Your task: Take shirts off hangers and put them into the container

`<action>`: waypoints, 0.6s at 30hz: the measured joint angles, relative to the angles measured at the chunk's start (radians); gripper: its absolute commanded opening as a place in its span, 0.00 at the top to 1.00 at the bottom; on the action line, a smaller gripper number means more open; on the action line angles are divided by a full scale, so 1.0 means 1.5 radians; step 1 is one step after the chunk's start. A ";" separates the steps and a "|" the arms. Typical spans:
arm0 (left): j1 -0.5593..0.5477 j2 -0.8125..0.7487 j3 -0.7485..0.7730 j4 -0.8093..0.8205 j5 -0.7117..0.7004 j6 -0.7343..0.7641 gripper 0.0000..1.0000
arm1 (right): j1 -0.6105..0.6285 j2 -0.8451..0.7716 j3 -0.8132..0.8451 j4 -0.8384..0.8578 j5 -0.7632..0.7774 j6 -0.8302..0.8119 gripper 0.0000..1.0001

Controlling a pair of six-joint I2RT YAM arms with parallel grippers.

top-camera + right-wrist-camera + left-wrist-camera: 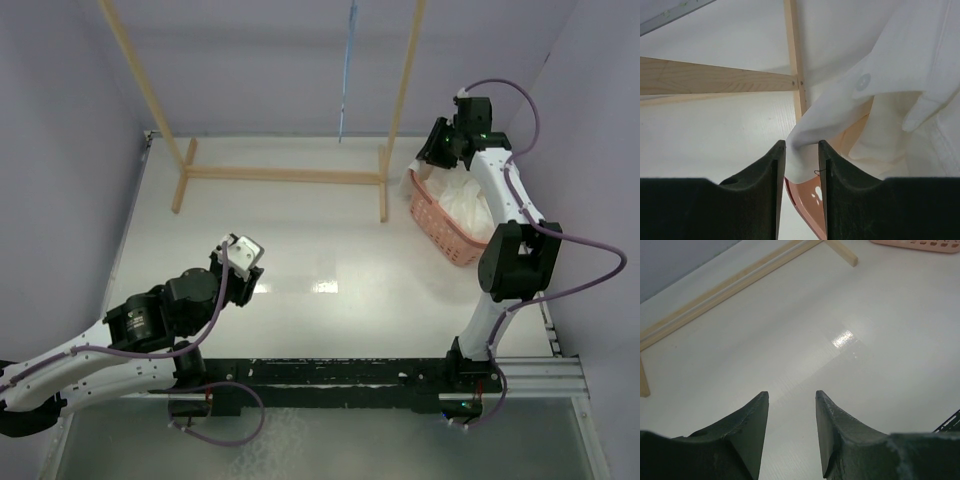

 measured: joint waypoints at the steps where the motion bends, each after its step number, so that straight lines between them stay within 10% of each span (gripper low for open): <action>1: 0.000 0.000 0.000 0.000 0.000 0.000 0.53 | 0.000 0.000 0.000 0.002 -0.001 0.000 0.72; 6: 0.004 0.000 0.000 0.000 0.000 0.000 0.53 | 0.000 0.000 0.000 0.011 -0.007 -0.001 0.86; 18: 0.008 0.000 -0.006 0.004 0.000 0.001 0.53 | 0.000 0.000 -0.001 0.014 -0.019 0.000 0.78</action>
